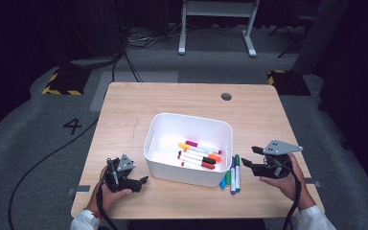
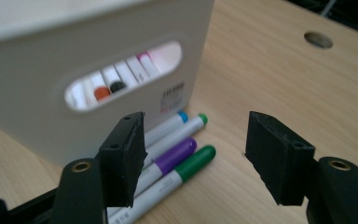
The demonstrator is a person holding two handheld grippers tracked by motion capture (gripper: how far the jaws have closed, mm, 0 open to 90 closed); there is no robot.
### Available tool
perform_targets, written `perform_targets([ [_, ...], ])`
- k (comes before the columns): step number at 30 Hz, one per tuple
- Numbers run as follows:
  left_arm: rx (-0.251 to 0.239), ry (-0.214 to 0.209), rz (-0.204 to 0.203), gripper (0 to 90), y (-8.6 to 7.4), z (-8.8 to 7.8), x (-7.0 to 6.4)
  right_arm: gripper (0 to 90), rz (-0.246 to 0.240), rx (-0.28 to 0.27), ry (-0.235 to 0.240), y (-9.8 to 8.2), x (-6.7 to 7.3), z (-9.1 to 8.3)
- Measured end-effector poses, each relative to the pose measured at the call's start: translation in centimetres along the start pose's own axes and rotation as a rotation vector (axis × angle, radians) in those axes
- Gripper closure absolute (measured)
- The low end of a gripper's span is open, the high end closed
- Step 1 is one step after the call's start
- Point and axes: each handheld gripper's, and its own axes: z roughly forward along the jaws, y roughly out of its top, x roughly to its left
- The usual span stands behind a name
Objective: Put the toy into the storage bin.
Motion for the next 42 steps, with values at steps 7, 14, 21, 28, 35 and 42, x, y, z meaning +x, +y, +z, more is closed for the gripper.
perform_targets([
  [7, 0.000, 0.000, 0.000, 15.5, 0.0, 0.0, 0.0, 38.3, 0.039, 0.072, 0.010, -2.6, 0.2, 3.1],
  [14, 0.000, 0.001, 0.001, 15.5, 0.0, 0.0, 0.0, 38.2, 0.056, 0.090, 0.017, -3.2, 0.4, 4.4],
  [21, 0.000, 0.000, 0.001, 15.5, 0.0, 0.0, 0.0, 37.8, 0.067, 0.118, 0.007, -3.9, 0.1, 5.3],
  [28, 0.000, 0.002, 0.001, 15.5, 0.0, 0.0, 0.0, 42.8, 0.059, 0.151, -0.020, -4.7, -0.4, 5.6],
  [35, 0.001, 0.001, 0.002, 15.5, 0.0, 0.0, 0.0, 53.4, 0.102, 0.153, -0.034, -5.5, -1.7, 5.2],
  [42, 0.000, 0.001, 0.002, 15.5, 0.0, 0.0, 0.0, 56.3, 0.119, 0.159, -0.054, -5.7, -2.8, 5.0],
])
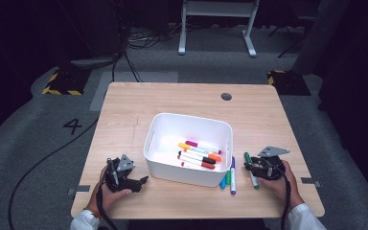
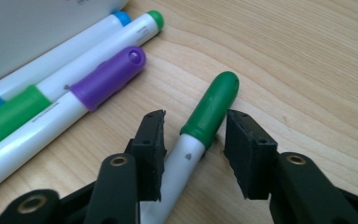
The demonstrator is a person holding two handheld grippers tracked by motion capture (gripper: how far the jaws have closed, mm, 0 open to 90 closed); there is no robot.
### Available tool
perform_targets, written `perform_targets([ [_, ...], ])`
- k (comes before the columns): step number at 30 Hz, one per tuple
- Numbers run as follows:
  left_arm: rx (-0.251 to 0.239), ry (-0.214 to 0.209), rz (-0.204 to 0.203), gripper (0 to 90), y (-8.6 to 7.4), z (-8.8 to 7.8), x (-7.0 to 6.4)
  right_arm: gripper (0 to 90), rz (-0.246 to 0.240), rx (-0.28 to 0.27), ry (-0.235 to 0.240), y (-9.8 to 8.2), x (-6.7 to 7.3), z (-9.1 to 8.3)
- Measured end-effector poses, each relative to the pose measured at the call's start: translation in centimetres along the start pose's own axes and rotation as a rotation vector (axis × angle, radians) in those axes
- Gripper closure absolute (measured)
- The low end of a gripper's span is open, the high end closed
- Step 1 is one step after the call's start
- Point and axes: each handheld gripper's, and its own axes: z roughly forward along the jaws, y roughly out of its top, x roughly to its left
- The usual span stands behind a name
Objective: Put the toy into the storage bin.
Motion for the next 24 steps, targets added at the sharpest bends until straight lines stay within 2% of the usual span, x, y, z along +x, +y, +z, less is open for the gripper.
perform_targets([
  [2, 0.000, 0.000, 0.000, 15.5, 0.0, 0.0, 0.0, 53.3, 0.034, -0.005, -0.002, 0.0, -0.2, 0.2],
  [5, -0.001, 0.000, 0.000, 15.5, 0.0, 0.0, 0.0, 53.4, 0.040, -0.005, -0.014, 0.2, -0.3, 0.4],
  [9, 0.000, 0.000, 0.001, 15.5, 0.0, 0.0, 0.0, 62.0, 0.064, -0.013, -0.030, 0.4, -0.3, 0.6],
  [13, -0.001, 0.001, 0.000, 15.6, 0.0, 0.0, 0.0, 72.9, 0.071, -0.022, -0.036, 0.3, -0.7, 0.5],
  [19, 0.001, 0.003, 0.003, 15.6, 0.0, 0.0, 0.0, 74.5, 0.068, -0.032, -0.030, 0.1, -1.0, 0.4],
  [22, 0.000, 0.000, 0.001, 15.5, 0.0, 0.0, 0.0, 74.6, 0.058, -0.040, -0.012, -0.1, -1.2, 0.3],
  [24, 0.000, 0.000, 0.001, 15.5, 0.0, 0.0, 0.0, 74.6, 0.060, -0.064, -0.002, -0.2, -1.4, 0.0],
])
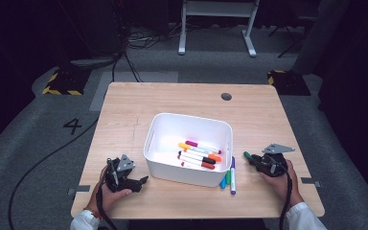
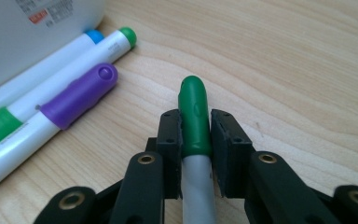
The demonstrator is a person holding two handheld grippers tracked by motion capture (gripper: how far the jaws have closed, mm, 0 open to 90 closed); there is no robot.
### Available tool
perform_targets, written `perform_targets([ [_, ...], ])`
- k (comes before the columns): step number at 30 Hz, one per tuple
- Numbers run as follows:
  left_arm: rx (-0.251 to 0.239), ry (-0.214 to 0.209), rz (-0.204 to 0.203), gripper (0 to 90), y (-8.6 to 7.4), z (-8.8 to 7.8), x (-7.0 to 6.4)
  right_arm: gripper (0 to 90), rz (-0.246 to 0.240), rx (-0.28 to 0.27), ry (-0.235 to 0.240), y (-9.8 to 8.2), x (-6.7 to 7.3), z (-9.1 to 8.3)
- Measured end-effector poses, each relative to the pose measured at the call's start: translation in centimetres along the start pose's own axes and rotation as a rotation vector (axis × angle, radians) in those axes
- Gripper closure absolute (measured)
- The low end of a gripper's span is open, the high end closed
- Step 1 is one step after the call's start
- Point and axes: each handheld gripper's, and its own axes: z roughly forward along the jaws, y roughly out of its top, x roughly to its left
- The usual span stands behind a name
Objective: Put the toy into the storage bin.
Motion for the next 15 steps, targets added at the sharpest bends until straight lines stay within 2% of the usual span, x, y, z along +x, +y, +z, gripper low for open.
perform_targets([
  [5, 0.000, 0.000, -0.001, 15.5, 0.0, 0.0, 0.0, 74.6, 0.022, -0.069, 0.023, 0.4, -0.4, -1.5],
  [7, 0.000, 0.000, 0.000, 15.5, 0.0, 0.0, 0.0, 74.7, 0.015, -0.102, 0.030, 0.8, -0.3, -2.3],
  [12, -0.001, 0.000, 0.000, 15.5, 0.0, 0.0, 0.0, 74.7, -0.043, -0.181, 0.045, 2.4, 0.5, -4.3],
  [15, -0.001, 0.002, 0.001, 15.5, 0.0, 0.0, 0.0, 74.6, -0.063, -0.228, 0.073, 3.8, 1.3, -5.6],
])
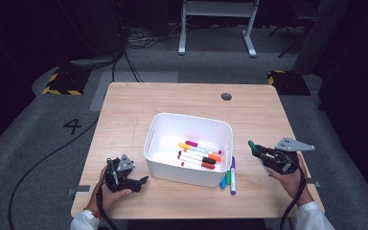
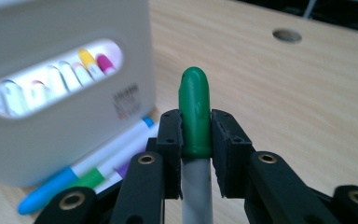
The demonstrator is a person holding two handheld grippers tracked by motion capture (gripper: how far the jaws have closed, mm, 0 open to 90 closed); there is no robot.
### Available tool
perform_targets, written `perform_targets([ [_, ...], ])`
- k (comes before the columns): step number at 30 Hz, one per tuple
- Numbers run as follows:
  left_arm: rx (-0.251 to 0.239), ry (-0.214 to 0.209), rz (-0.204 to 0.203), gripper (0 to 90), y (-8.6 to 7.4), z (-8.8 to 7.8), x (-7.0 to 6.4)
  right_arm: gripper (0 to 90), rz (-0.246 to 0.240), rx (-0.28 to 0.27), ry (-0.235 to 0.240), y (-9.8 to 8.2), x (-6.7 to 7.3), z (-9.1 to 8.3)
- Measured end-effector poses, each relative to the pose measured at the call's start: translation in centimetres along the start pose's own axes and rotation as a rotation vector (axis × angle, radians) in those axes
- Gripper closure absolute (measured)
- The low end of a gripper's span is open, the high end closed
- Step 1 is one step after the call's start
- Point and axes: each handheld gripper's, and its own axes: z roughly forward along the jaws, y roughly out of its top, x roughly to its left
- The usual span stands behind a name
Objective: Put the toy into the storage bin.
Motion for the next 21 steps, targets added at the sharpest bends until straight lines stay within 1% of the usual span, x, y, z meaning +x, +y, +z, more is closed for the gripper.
perform_targets([
  [2, 0.000, -0.002, -0.001, 15.5, 0.0, 0.0, 0.0, 74.6, -0.016, -0.024, 0.014, 0.9, 0.4, -0.4],
  [5, 0.001, -0.002, -0.002, 15.5, 0.0, 0.0, 0.0, 74.6, -0.034, -0.061, 0.046, 2.9, 1.0, -1.3],
  [7, 0.001, -0.003, -0.003, 15.5, 0.0, 0.0, 0.0, 74.7, -0.048, -0.079, 0.056, 4.1, 1.3, -1.9],
  [9, 0.001, -0.003, -0.003, 15.5, 0.0, 0.0, 0.0, 74.6, -0.050, -0.104, 0.084, 5.4, 1.6, -2.4],
  [12, 0.001, -0.003, -0.003, 15.5, 0.0, 0.0, 0.0, 74.6, -0.083, -0.122, 0.098, 7.4, 2.4, -2.9],
  [14, 0.001, 0.000, -0.003, 15.5, 0.0, 0.0, 0.0, 74.7, -0.087, -0.132, 0.105, 8.4, 2.8, -3.0],
  [15, 0.001, -0.003, -0.003, 15.5, 0.0, 0.0, 0.0, 74.7, -0.103, -0.138, 0.113, 9.0, 3.0, -3.0],
  [16, 0.001, -0.003, -0.003, 15.5, 0.0, 0.0, 0.0, 74.7, -0.114, -0.131, 0.121, 9.6, 3.2, -3.1],
  [17, 0.001, -0.003, -0.003, 15.5, 0.0, 0.0, 0.0, 74.6, -0.112, -0.146, 0.145, 10.2, 3.5, -2.9],
  [18, 0.001, -0.003, -0.003, 15.5, 0.0, 0.0, 0.0, 74.6, -0.115, -0.145, 0.160, 11.0, 3.8, -2.8],
  [19, 0.001, -0.002, -0.003, 15.5, 0.0, 0.0, 0.0, 74.6, -0.130, -0.142, 0.158, 11.5, 4.1, -2.7],
  [20, 0.001, -0.003, -0.003, 15.5, 0.0, 0.0, 0.0, 74.7, -0.123, -0.140, 0.166, 12.0, 4.4, -2.6],
  [21, 0.001, -0.003, -0.002, 15.5, 0.0, 0.0, 0.0, 74.6, -0.140, -0.145, 0.172, 12.5, 4.5, -2.4],
])
